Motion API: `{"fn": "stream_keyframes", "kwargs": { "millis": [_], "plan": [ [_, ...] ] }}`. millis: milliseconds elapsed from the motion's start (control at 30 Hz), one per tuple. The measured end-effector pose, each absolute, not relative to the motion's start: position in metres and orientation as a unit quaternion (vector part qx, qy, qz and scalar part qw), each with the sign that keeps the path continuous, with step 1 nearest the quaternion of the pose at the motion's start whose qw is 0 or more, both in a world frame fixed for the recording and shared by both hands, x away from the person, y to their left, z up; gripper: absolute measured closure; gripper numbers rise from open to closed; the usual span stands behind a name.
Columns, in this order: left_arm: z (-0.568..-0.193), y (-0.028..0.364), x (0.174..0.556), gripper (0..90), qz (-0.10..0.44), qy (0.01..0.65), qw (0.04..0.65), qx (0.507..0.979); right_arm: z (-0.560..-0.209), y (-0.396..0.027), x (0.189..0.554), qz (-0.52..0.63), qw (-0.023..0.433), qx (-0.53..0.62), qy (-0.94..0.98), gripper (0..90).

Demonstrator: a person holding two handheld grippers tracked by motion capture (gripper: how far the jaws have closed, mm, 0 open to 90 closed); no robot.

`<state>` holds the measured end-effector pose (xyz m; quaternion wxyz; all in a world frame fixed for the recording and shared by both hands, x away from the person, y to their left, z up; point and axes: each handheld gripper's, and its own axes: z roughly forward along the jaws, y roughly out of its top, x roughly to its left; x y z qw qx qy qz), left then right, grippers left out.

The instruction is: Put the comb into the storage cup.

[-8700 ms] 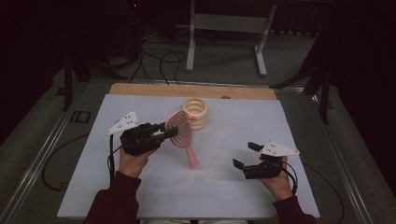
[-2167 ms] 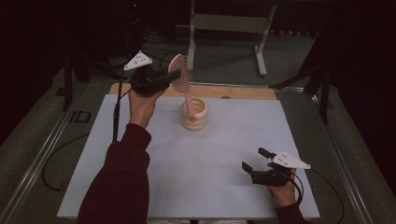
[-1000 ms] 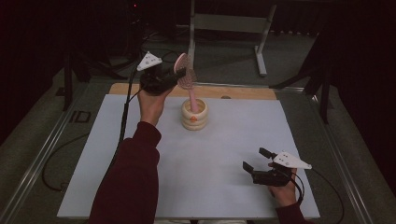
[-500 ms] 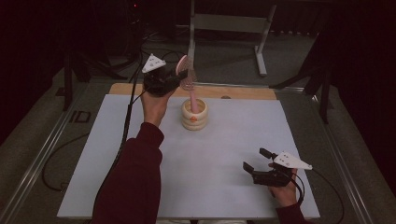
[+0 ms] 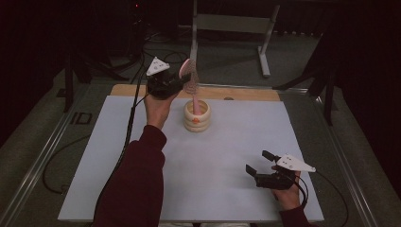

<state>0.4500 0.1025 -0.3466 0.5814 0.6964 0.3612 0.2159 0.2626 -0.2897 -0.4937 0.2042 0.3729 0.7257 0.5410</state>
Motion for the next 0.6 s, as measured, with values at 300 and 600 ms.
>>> {"fn": "stream_keyframes", "kwargs": {
  "millis": [300, 600],
  "plan": [
    [-0.357, 0.107, 0.451, 67.8, 0.211, 0.368, 0.579, 0.696, -0.494, -0.289, 0.263, 0.54, 0.203, 0.373, 0.727, 8.2],
    [-0.362, 0.103, 0.45, 67.8, 0.207, 0.367, 0.578, 0.699, -0.495, -0.289, 0.262, 0.54, 0.203, 0.372, 0.727, 8.2]
  ]
}}
